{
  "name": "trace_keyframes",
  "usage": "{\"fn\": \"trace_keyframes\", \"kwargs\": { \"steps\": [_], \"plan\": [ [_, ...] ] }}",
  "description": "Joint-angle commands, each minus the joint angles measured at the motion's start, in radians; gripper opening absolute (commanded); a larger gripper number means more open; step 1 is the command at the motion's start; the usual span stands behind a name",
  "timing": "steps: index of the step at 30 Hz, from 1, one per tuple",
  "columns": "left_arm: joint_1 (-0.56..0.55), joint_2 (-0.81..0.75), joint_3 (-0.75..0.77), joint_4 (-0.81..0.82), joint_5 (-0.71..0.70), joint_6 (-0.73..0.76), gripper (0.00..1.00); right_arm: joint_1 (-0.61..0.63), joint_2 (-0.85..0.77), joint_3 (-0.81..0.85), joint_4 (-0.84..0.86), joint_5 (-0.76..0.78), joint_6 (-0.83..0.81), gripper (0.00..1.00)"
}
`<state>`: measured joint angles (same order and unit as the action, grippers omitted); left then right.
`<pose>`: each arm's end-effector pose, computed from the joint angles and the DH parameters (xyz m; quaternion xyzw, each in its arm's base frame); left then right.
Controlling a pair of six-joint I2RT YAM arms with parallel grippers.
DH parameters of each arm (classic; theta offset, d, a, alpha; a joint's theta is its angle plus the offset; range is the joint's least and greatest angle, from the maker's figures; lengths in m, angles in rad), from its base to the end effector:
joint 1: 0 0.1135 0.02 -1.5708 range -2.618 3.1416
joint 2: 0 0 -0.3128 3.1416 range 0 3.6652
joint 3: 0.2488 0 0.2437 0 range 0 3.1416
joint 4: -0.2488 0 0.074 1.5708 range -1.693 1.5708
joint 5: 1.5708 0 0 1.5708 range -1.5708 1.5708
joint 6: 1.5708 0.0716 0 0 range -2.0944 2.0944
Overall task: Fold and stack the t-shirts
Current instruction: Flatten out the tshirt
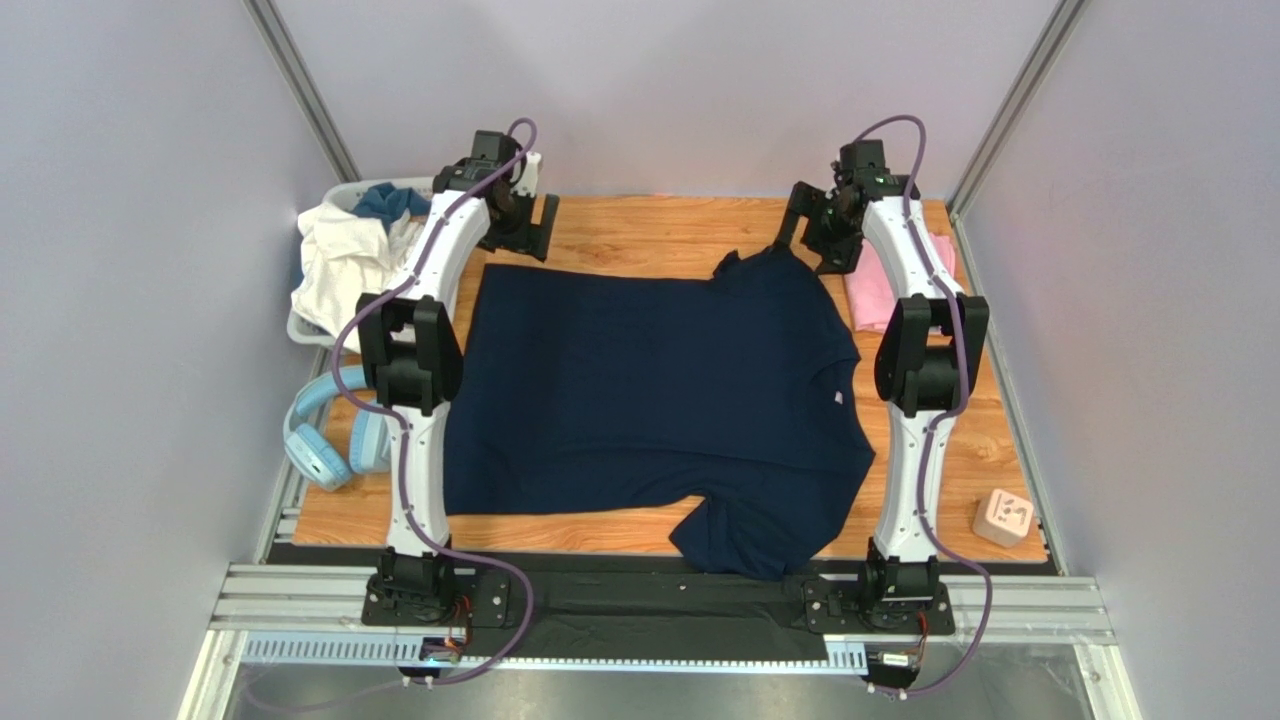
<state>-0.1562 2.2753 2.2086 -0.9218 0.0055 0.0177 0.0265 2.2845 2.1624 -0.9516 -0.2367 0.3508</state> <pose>0.5357 -0.0848 0.2744 0.0840 0.9542 -0.0225 0.2862 0.5344 0.0310 0.2545 0.1267 0.9546 0.1582 0.2185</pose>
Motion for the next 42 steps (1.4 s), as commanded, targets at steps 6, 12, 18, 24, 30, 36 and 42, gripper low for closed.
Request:
{"fn": "trace_keyframes", "kwargs": {
  "steps": [6,12,18,24,30,36,42],
  "plan": [
    [0.033,0.142,0.109,-0.002,0.119,-0.029,0.96,-0.051,0.194,0.257,0.178,-0.143,-0.023,0.93],
    [0.020,0.180,0.065,0.014,0.108,0.011,0.95,-0.079,0.266,0.252,0.260,-0.237,0.031,0.93],
    [0.018,0.210,0.065,0.055,0.094,0.033,0.96,-0.089,0.296,0.261,0.300,-0.279,0.027,0.93],
    [0.026,0.234,0.102,0.054,0.128,0.036,0.96,-0.115,0.309,0.266,0.381,-0.371,0.025,0.94],
    [0.038,0.225,0.102,0.037,0.159,0.040,0.96,-0.143,0.365,0.321,0.433,-0.441,0.060,0.94],
    [0.044,0.219,0.068,0.040,0.149,0.082,0.96,-0.149,0.395,0.338,0.487,-0.515,0.086,0.94],
    [0.046,0.220,0.057,0.047,0.156,0.110,0.96,-0.149,0.420,0.338,0.521,-0.576,0.106,0.92]
  ]
}}
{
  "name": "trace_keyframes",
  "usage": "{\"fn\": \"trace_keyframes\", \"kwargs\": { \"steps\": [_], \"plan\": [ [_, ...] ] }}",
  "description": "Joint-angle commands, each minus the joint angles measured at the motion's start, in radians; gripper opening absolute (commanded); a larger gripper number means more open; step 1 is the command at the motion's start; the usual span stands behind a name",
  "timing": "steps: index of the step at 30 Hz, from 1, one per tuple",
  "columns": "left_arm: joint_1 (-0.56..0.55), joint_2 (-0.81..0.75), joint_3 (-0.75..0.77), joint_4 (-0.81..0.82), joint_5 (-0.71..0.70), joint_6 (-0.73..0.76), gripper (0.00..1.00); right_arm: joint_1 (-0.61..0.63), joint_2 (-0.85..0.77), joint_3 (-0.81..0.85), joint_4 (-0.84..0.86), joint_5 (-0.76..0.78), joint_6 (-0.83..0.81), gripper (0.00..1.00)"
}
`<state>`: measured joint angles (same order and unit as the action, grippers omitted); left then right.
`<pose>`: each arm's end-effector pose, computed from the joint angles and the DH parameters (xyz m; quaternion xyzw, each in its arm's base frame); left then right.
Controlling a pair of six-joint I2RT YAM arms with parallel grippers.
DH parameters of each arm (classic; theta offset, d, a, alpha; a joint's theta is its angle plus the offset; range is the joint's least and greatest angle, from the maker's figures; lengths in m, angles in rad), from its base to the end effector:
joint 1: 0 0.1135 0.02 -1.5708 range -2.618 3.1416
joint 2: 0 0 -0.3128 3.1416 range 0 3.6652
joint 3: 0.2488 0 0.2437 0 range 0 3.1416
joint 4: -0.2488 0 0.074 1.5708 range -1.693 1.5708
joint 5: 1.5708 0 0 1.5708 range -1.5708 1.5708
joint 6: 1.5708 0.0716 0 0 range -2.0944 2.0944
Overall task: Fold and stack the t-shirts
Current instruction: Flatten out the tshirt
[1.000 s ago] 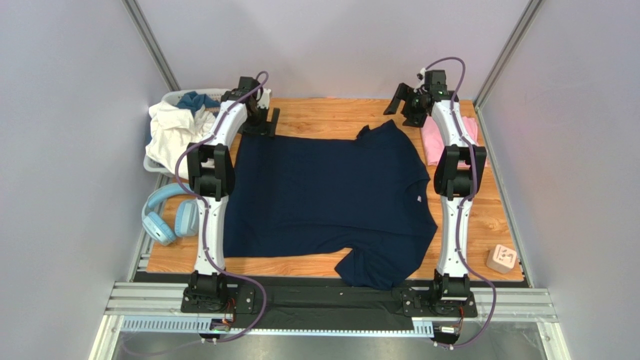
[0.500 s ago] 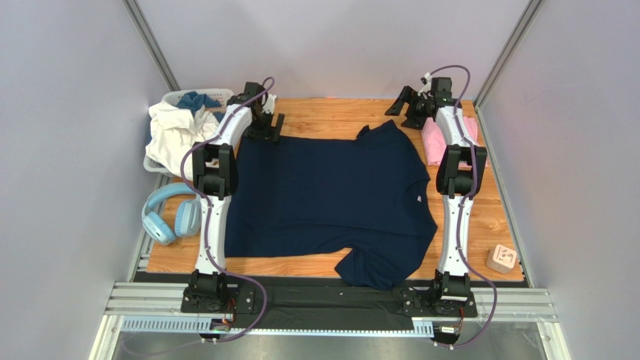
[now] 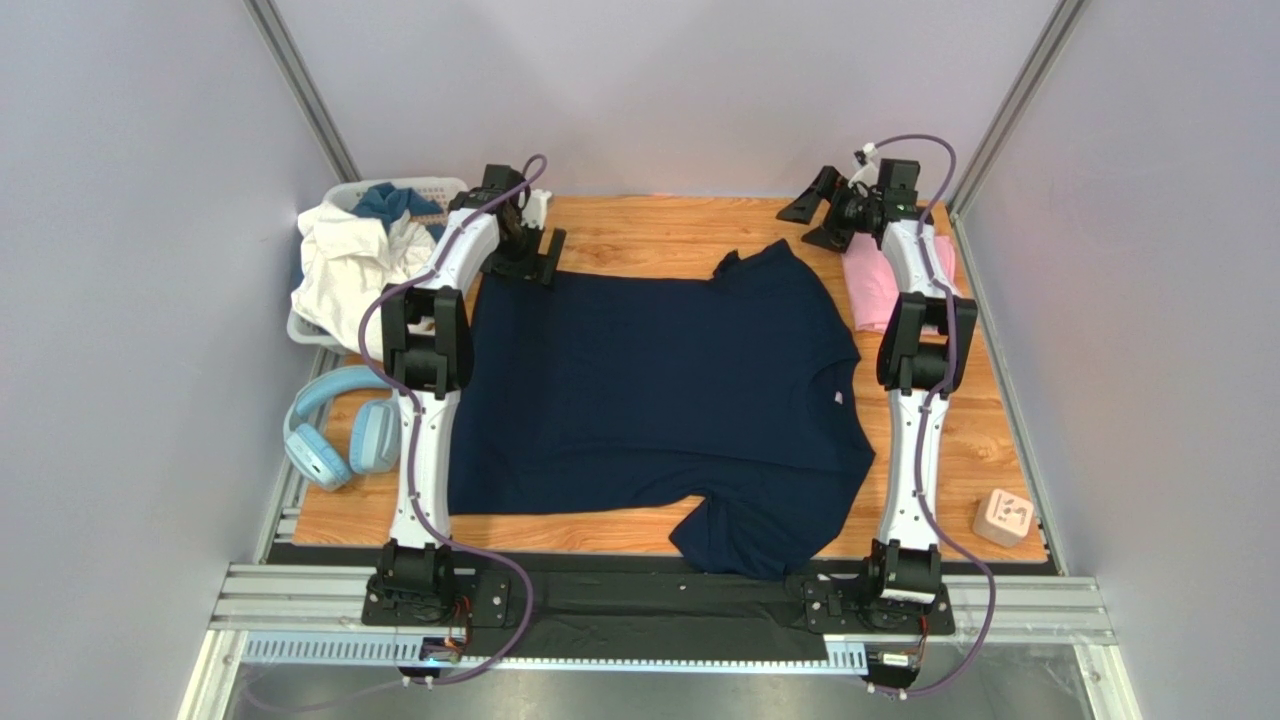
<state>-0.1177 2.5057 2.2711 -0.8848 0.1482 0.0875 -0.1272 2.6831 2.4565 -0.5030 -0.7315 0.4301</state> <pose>0.5733 -0.0784 0.1724 0.1160 0.9652 -0.0755 0.2221 0.6399 -0.0336 0.1725 0.0941 0.8598 0.3803 0.3277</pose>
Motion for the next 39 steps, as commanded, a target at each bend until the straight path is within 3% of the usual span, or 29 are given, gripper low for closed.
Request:
{"fn": "trace_keyframes", "kwargs": {
  "steps": [1,13,17,21,25,32,39],
  "plan": [
    [0.007,-0.010,-0.005,0.012,0.013,0.041,0.96,0.006,0.024,0.042,0.080,-0.088,0.032,0.92],
    [0.007,0.002,0.001,0.021,0.050,0.032,0.96,0.026,0.055,0.035,0.089,-0.120,0.029,0.91],
    [0.007,-0.025,-0.010,0.035,-0.030,0.018,0.95,0.024,0.057,0.035,0.089,-0.128,0.030,0.91],
    [0.009,-0.111,-0.142,0.176,-0.145,0.011,0.95,0.024,0.064,0.033,0.093,-0.129,0.039,0.90],
    [0.009,-0.111,-0.110,0.184,-0.216,0.030,0.95,0.024,0.076,0.024,0.093,-0.141,0.045,0.87],
    [0.007,-0.143,-0.094,0.161,-0.153,0.018,0.96,0.026,0.078,0.024,0.112,-0.155,0.065,0.86],
    [0.009,-0.173,-0.128,0.159,-0.214,0.035,0.95,0.037,0.078,0.016,0.104,-0.154,0.072,0.84]
  ]
}}
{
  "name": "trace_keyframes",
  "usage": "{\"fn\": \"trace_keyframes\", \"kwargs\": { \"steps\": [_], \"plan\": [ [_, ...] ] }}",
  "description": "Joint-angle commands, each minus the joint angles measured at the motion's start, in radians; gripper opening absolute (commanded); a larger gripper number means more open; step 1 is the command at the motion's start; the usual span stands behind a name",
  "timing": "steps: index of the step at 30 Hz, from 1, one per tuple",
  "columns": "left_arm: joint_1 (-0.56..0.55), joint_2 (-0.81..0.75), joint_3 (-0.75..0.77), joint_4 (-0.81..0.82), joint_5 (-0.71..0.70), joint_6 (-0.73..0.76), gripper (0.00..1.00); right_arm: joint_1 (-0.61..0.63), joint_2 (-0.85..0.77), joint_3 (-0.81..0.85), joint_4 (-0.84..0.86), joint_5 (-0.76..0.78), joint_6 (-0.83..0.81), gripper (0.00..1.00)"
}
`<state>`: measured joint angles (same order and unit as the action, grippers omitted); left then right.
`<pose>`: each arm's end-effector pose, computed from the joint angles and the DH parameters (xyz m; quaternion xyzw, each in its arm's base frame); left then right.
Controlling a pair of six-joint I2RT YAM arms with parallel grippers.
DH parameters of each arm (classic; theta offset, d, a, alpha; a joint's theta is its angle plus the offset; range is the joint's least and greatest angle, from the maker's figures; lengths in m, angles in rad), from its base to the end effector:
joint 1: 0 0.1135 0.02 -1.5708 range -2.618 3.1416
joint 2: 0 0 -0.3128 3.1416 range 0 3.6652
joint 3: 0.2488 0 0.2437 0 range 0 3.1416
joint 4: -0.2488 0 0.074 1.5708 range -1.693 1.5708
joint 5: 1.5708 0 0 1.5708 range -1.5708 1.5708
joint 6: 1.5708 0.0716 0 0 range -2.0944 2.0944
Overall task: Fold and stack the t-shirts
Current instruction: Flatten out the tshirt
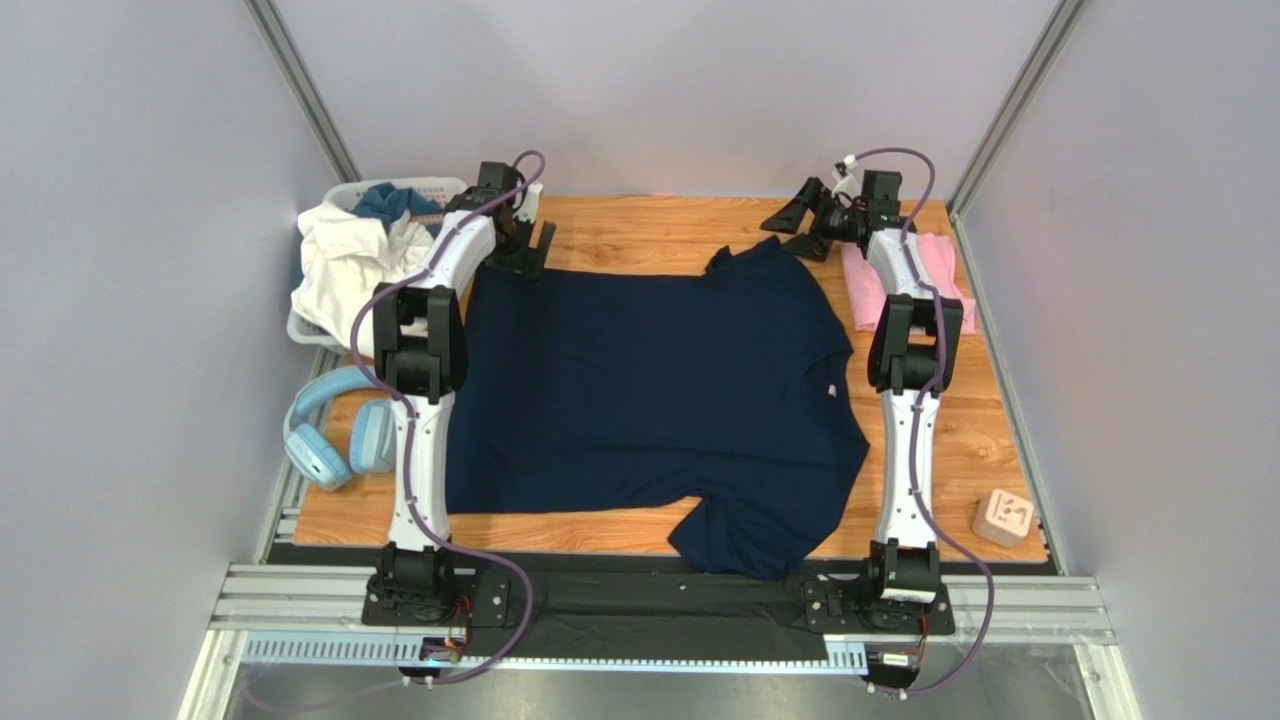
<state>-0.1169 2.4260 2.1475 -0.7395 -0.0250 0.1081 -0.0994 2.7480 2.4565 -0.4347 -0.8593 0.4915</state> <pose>0.5724 -0.0654 0.1876 0.1046 0.9563 0.0108 0.2729 0.6449 -0.0098 0.1429 0.0781 0.8430 0.4453 0.2915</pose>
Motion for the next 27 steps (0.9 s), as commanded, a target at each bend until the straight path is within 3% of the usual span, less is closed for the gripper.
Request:
{"fn": "trace_keyframes", "kwargs": {
  "steps": [1,6,22,27],
  "plan": [
    [0.011,-0.100,-0.011,0.017,-0.044,0.018,0.95,0.010,0.012,0.016,0.033,-0.021,0.007,0.84],
    [0.033,-0.117,-0.029,0.038,-0.067,0.024,0.96,-0.005,-0.007,0.042,-0.012,0.016,-0.041,0.84],
    [0.033,0.061,0.045,-0.008,-0.082,0.031,0.96,-0.034,-0.082,-0.007,0.020,0.062,0.011,0.84],
    [0.033,0.051,0.028,-0.011,-0.063,0.025,0.96,0.024,-0.235,-0.106,0.001,0.109,-0.028,0.81]
  ]
}}
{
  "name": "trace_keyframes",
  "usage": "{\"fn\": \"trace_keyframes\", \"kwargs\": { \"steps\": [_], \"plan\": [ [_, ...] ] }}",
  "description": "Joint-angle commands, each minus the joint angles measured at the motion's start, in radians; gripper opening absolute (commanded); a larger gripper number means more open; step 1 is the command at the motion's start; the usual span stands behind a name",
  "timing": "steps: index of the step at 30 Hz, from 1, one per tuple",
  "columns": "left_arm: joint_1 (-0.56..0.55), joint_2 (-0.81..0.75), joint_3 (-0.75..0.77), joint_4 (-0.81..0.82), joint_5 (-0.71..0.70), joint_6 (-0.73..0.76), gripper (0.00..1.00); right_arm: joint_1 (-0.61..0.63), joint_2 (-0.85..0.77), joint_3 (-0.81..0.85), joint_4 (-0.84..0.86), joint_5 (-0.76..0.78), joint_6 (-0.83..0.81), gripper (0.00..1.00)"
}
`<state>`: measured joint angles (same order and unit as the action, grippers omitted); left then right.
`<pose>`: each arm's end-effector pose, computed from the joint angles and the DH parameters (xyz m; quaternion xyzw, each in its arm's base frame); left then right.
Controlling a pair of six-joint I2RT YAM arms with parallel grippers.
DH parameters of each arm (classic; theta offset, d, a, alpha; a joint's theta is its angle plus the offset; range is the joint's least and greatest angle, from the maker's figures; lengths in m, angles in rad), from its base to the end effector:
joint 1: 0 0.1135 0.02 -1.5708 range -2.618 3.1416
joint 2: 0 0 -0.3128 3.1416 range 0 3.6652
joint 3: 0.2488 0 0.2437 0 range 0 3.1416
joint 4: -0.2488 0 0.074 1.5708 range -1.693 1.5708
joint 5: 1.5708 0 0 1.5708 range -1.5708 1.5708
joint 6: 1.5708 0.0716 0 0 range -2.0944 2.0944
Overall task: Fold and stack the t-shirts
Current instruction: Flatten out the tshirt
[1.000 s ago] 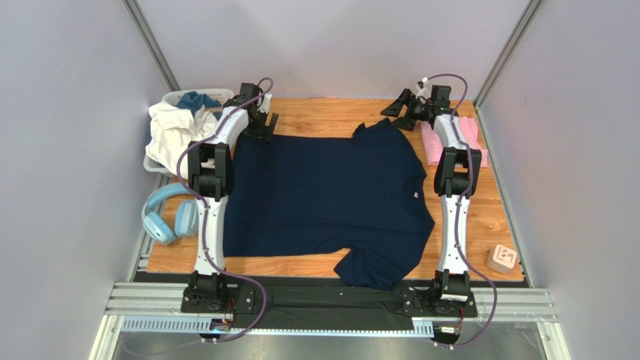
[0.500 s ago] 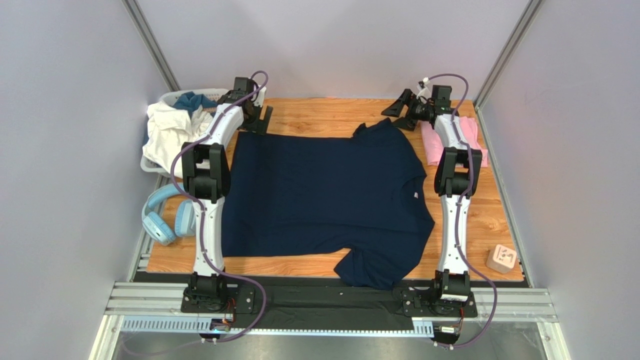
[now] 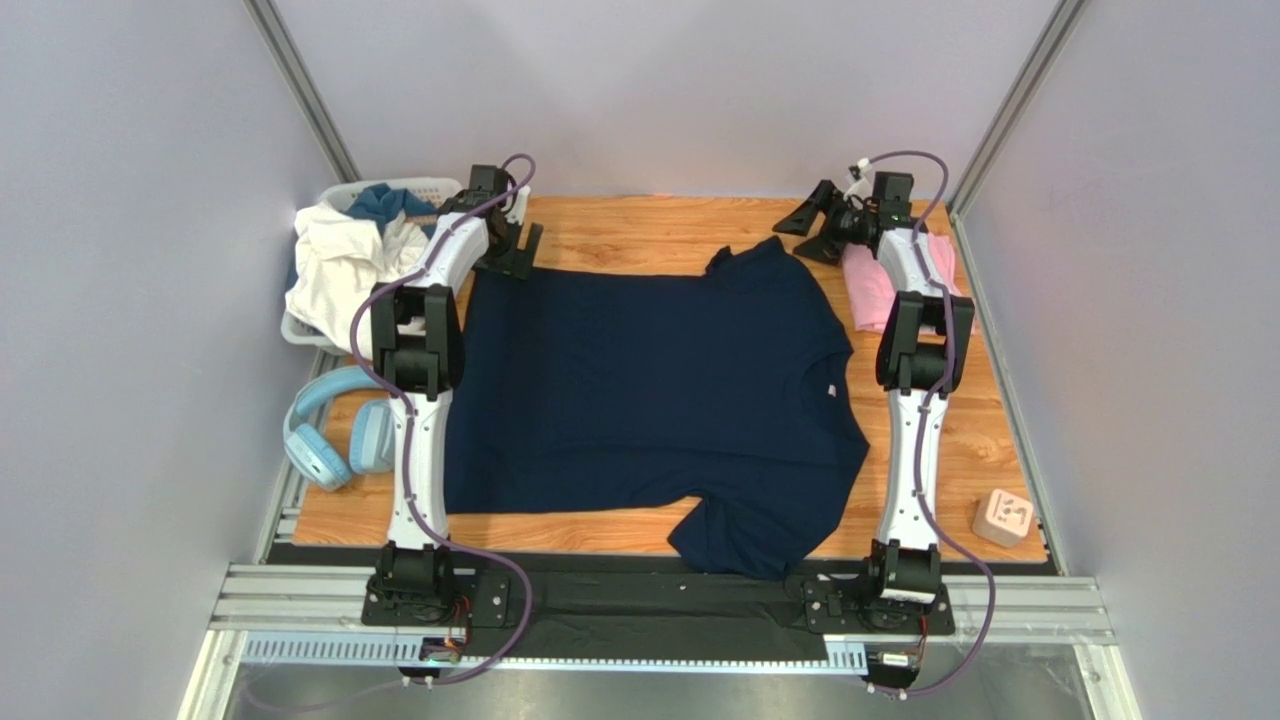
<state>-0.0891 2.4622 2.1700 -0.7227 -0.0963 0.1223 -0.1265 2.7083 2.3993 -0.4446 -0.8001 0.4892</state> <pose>0.5818 -0.0451 0.1761 0.0882 0.9565 0.0508 0.2733 0.6389 -0.0295 0.1454 0.1086 0.8524 0.4175 0.2955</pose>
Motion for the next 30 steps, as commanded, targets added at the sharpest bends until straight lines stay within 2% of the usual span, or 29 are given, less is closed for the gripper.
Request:
{"fn": "trace_keyframes", "kwargs": {
  "steps": [1,8,13,16,19,30],
  "plan": [
    [0.005,0.014,0.002,-0.026,0.015,0.011,0.96,0.074,-0.218,-0.057,-0.009,0.065,-0.052,0.81],
    [-0.015,0.004,-0.007,-0.030,0.052,0.004,0.96,0.171,-0.361,-0.101,-0.094,0.122,-0.104,0.83],
    [-0.027,-0.003,-0.007,-0.037,0.067,-0.004,0.96,0.254,-0.289,-0.052,-0.380,0.287,-0.208,0.82],
    [-0.028,-0.020,-0.010,-0.041,0.081,-0.006,0.96,0.272,-0.272,-0.090,-0.457,0.407,-0.230,0.80],
    [-0.029,-0.039,-0.016,-0.044,0.089,-0.007,0.96,0.274,-0.268,-0.109,-0.502,0.508,-0.242,0.78],
    [-0.034,-0.054,-0.026,-0.049,0.078,-0.004,0.96,0.272,-0.252,-0.104,-0.617,0.725,-0.262,0.77]
  ]
}}
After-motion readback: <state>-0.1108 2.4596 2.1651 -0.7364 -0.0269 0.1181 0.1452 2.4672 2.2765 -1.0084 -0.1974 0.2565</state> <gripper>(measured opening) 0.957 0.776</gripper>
